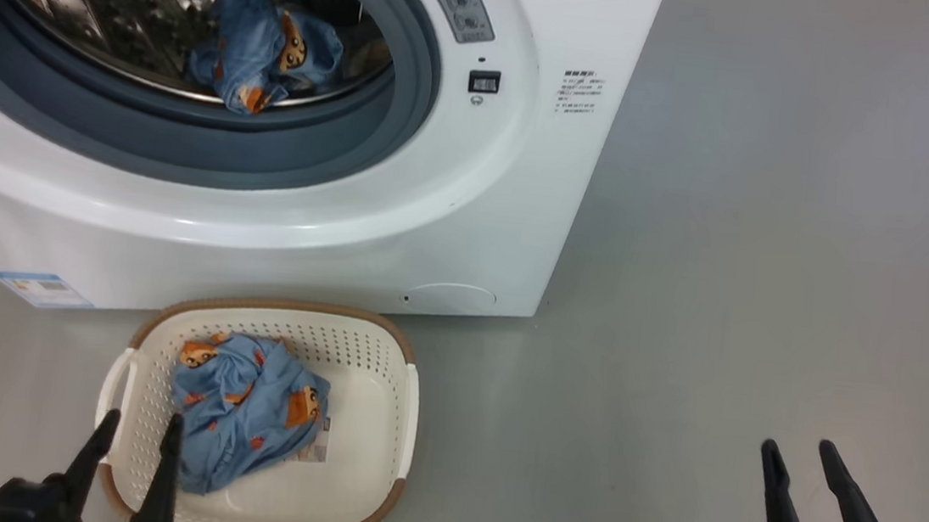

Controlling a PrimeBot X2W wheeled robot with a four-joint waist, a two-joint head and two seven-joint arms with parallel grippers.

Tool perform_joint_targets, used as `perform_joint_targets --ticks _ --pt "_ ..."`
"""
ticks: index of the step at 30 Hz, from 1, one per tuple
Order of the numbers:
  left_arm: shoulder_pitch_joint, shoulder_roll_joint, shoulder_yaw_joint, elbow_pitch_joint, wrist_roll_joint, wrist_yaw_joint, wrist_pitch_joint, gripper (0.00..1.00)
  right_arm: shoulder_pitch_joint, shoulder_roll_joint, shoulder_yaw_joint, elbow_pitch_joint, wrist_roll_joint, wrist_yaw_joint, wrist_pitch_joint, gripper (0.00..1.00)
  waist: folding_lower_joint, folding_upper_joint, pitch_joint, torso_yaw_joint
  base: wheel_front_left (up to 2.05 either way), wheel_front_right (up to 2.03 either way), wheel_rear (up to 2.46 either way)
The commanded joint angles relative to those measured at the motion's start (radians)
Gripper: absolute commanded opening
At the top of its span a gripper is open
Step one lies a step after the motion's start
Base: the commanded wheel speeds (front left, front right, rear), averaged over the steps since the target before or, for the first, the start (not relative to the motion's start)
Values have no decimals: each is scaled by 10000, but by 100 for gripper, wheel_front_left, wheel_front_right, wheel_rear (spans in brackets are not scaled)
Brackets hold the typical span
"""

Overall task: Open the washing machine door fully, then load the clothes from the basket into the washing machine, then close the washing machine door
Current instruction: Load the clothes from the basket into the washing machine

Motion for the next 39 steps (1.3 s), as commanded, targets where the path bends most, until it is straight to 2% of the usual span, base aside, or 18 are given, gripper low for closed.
perform_joint_targets --ticks 1,10,23,30,39 --pt "-433 277 232 6 -128 -29 -53 100 -306 -75 257 -237 -146 16 -48 100 0 0 262 -41 0 0 0" --pt "-1896 515 -838 2253 -599 -29 -53 100 -1190 348 542 -352 -390 16 -48 100 0 0 1239 -193 0 0 0" --pt "-4684 1284 -2832 5487 -1292 -29 -53 100 -2545 787 1087 -644 -758 16 -48 100 0 0 3232 -549 0 0 0" --pt "-5930 1712 -3959 6525 -1866 -29 -53 100 -3038 1004 1287 -749 -941 16 -48 100 0 0 4242 -749 0 0 0" --pt "-6948 2156 -4966 7060 -2468 -29 -53 100 -3429 1189 1572 -579 -1063 16 -48 100 0 0 5120 -857 0 0 0"
